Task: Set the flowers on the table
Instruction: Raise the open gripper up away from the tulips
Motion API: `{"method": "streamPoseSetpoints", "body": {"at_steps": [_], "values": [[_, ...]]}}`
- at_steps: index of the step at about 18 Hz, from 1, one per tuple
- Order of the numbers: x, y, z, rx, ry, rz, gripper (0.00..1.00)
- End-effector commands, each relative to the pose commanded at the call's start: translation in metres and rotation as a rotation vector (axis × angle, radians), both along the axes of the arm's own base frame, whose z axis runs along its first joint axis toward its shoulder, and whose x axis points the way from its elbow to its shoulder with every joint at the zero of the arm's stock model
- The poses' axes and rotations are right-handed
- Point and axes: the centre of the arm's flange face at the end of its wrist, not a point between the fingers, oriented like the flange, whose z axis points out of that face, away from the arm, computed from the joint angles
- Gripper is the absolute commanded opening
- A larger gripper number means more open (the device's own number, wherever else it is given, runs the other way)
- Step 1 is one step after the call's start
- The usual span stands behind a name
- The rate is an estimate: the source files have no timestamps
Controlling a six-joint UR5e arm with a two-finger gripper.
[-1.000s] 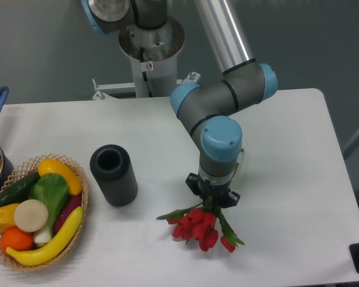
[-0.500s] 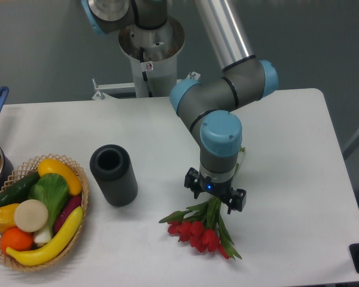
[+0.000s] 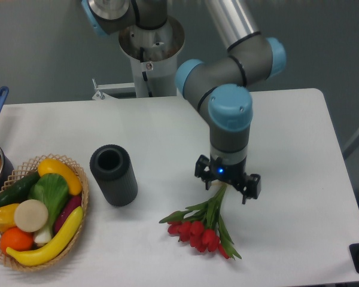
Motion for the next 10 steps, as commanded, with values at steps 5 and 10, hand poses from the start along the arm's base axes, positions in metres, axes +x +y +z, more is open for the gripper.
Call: {"method": "streamPoseSetpoints", "body": {"at_steps": [5,10], "values": [[0.000,-0.029,0.010,-0.007,0.010,-0.005,1.00],[0.007,-0.037,0.008,-0.020,0.002,-0.019,1.00]]}}
